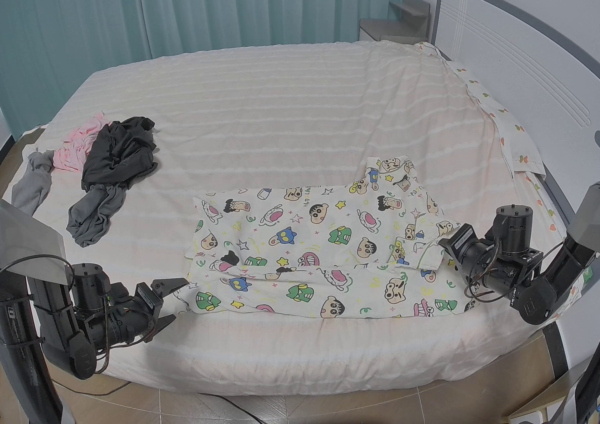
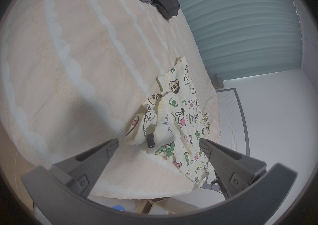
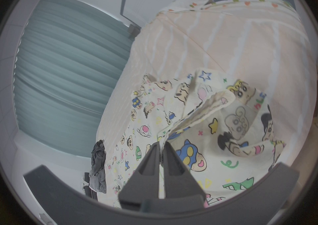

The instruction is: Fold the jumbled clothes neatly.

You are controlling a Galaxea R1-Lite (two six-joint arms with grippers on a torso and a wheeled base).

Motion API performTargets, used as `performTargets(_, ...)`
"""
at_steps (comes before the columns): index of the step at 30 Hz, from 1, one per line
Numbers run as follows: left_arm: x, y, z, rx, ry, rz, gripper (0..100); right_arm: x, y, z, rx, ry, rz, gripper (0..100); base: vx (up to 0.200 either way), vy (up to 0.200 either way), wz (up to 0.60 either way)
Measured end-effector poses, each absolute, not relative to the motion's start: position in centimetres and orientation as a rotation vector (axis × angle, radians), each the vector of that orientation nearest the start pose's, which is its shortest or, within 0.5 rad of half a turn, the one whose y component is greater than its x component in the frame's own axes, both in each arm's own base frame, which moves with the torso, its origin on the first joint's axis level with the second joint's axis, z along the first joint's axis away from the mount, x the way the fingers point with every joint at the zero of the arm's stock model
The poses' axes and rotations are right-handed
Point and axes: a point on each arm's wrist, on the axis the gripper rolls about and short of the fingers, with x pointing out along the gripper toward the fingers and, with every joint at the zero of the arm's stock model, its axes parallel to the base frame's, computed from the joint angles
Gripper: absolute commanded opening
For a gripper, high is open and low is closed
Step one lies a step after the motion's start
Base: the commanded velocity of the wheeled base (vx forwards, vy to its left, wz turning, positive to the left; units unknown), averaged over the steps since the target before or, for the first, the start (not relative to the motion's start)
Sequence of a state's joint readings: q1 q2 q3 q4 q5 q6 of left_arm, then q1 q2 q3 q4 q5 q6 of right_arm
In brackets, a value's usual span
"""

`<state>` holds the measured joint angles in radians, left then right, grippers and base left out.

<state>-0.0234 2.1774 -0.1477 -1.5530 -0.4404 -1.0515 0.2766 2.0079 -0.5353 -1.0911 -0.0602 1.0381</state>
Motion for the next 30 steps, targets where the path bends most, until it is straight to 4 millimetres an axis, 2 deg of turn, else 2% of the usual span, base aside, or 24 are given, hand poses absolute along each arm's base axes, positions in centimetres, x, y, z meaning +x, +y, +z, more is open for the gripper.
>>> performTargets(10, 25.0, -1.5, 1.0, -1.112, 0.671, -0.165, 100, 29.4, 8.7, 7.6, 0.845, 0.411, -0.07, 0, 0.0, 0.0, 0.0)
performTargets(19, 25.0, -1.6, 1.0, -1.112, 0.672, -0.165, 100, 26.9, 9.5, 8.0, 0.815, 0.466, -0.056, 0, 0.0, 0.0, 0.0)
performTargets(30, 25.0, -1.6, 1.0, -1.111, 0.672, -0.167, 100, 24.2, 10.0, 6.3, 0.795, 0.548, -0.09, 0, 0.0, 0.0, 0.0)
